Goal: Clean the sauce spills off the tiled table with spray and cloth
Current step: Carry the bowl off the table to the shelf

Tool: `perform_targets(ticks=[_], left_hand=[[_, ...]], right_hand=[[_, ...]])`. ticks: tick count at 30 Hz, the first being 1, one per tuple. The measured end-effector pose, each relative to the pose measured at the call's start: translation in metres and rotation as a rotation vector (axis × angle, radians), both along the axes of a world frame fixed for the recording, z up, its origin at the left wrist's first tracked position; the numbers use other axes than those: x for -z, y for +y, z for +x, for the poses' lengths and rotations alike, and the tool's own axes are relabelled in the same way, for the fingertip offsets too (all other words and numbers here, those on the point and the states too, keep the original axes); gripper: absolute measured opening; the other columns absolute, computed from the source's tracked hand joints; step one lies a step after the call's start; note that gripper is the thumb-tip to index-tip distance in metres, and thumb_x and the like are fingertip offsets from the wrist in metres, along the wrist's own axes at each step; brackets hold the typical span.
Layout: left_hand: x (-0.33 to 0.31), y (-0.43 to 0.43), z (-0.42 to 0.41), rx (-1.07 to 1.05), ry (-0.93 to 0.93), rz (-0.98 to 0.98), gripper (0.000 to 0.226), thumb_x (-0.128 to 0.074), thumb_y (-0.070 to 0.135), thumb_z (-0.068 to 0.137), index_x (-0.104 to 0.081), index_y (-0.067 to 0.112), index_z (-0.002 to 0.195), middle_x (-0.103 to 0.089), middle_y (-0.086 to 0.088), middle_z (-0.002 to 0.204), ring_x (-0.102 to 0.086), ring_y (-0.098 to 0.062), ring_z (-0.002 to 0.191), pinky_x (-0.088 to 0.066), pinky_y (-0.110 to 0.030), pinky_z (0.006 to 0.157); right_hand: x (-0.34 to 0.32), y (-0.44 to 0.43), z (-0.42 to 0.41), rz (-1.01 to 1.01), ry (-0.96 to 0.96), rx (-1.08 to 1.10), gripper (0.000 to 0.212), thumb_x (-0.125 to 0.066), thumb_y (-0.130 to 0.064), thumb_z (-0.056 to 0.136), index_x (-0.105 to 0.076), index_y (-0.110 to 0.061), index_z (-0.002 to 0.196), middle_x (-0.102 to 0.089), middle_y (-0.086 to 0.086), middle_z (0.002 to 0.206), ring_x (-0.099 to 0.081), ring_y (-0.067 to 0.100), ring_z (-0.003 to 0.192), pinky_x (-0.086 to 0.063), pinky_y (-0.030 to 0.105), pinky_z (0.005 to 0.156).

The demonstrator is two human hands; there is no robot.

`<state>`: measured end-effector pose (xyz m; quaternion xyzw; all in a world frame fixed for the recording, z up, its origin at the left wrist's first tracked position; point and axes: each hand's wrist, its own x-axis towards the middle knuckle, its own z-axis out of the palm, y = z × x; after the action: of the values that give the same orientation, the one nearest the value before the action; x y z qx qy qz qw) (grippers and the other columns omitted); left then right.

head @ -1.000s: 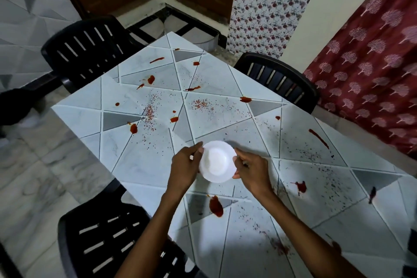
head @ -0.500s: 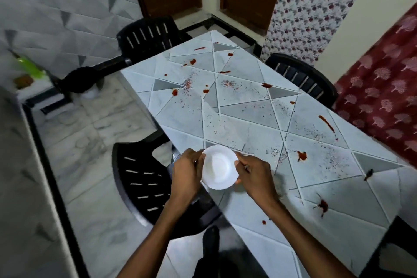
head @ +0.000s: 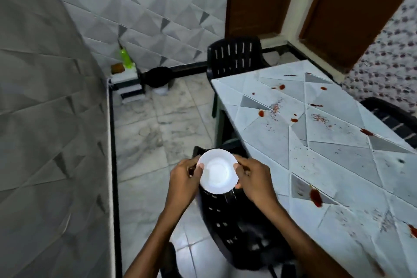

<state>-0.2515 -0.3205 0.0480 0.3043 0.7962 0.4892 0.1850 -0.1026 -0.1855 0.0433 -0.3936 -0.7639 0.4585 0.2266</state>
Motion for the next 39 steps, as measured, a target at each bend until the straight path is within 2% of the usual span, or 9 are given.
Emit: perform_targets(ticks=[5, 10, 15, 21, 24, 26, 31, 34, 39], left_hand=[[-0.013, -0.026, -0.139, -0.075, -0.170, 0.045, 0.025, -0.063, 0.019, 0.093, -0.072, 0.029, 0.114, -0.073, 0.005, 0.102, -0.071, -0.009, 0.079, -0.058, -0.025, 0.074], [-0.018, -0.035, -0.261, -0.158, -0.211, 0.082, 0.027, -0.068, 0.018, 0.090, -0.069, 0.028, 0.115, -0.072, 0.011, 0.096, -0.068, -0.004, 0.081, -0.061, -0.035, 0.076], [-0.020, -0.021, -0.363, -0.234, -0.264, 0.140, 0.025, -0.071, 0.017, 0.087, -0.069, 0.028, 0.110, -0.073, 0.012, 0.095, -0.068, -0.003, 0.083, -0.061, -0.037, 0.078], [-0.016, 0.017, -0.481, -0.236, -0.320, 0.162, 0.029, -0.070, 0.032, 0.080, -0.073, 0.025, 0.107, -0.075, 0.011, 0.096, -0.071, -0.009, 0.089, -0.061, -0.042, 0.080], [-0.016, 0.045, -0.547, -0.269, -0.307, 0.178, 0.027, -0.070, 0.032, 0.079, -0.073, 0.027, 0.105, -0.075, 0.010, 0.097, -0.071, -0.010, 0.090, -0.061, -0.042, 0.080], [-0.014, 0.070, -0.598, -0.301, -0.298, 0.181, 0.020, -0.073, 0.023, 0.085, -0.073, 0.029, 0.104, -0.074, 0.013, 0.096, -0.070, -0.009, 0.089, -0.061, -0.040, 0.078], [-0.027, 0.132, -0.709, -0.389, -0.302, 0.197, 0.019, -0.073, 0.017, 0.087, -0.072, 0.032, 0.098, -0.074, 0.007, 0.094, -0.070, -0.017, 0.091, -0.061, -0.030, 0.072], [-0.032, 0.162, -0.771, -0.417, -0.295, 0.214, 0.022, -0.073, 0.029, 0.080, -0.073, 0.029, 0.102, -0.075, 0.007, 0.096, -0.069, -0.016, 0.092, -0.061, -0.037, 0.077], [-0.018, 0.206, -0.886, -0.436, -0.324, 0.203, 0.021, -0.073, 0.019, 0.086, -0.072, 0.035, 0.100, -0.075, 0.010, 0.098, -0.069, -0.010, 0.093, -0.059, -0.037, 0.084]], right_hand=[[-0.016, -0.009, -0.151, -0.074, 0.039, -0.033, 0.026, -0.062, -0.009, 0.095, -0.075, -0.019, 0.115, -0.072, 0.009, 0.088, -0.068, 0.019, 0.060, -0.062, 0.040, 0.055], [-0.028, -0.014, -0.280, -0.143, 0.035, -0.087, 0.025, -0.064, -0.009, 0.094, -0.070, -0.031, 0.103, -0.066, 0.007, 0.090, -0.069, 0.019, 0.058, -0.063, 0.041, 0.056], [-0.033, 0.001, -0.385, -0.146, 0.031, -0.080, 0.021, -0.063, -0.009, 0.093, -0.072, -0.025, 0.104, -0.070, 0.004, 0.090, -0.070, 0.020, 0.067, -0.061, 0.032, 0.051], [-0.026, 0.048, -0.507, -0.205, 0.079, -0.109, 0.027, -0.069, -0.028, 0.082, -0.075, -0.015, 0.105, -0.071, -0.002, 0.086, -0.070, 0.006, 0.064, -0.056, 0.024, 0.046], [-0.018, 0.082, -0.578, -0.212, 0.094, -0.164, 0.018, -0.073, -0.015, 0.091, -0.074, -0.014, 0.109, -0.071, 0.007, 0.095, -0.071, 0.017, 0.070, -0.058, 0.027, 0.048], [-0.016, 0.111, -0.633, -0.221, 0.091, -0.194, 0.020, -0.070, -0.011, 0.093, -0.073, -0.011, 0.113, -0.070, 0.013, 0.099, -0.072, 0.016, 0.069, -0.058, 0.025, 0.049], [-0.024, 0.177, -0.758, -0.244, 0.086, -0.258, 0.022, -0.065, -0.008, 0.095, -0.072, -0.007, 0.115, -0.069, 0.011, 0.098, -0.072, 0.029, 0.080, -0.061, 0.030, 0.054], [-0.028, 0.212, -0.828, -0.265, 0.053, -0.280, 0.020, -0.064, -0.008, 0.095, -0.072, -0.008, 0.113, -0.068, 0.010, 0.096, -0.074, 0.027, 0.077, -0.063, 0.036, 0.055], [-0.018, 0.262, -0.948, -0.296, 0.010, -0.301, 0.017, -0.065, -0.010, 0.095, -0.073, -0.007, 0.109, -0.070, 0.010, 0.095, -0.073, 0.019, 0.064, -0.063, 0.038, 0.056]])
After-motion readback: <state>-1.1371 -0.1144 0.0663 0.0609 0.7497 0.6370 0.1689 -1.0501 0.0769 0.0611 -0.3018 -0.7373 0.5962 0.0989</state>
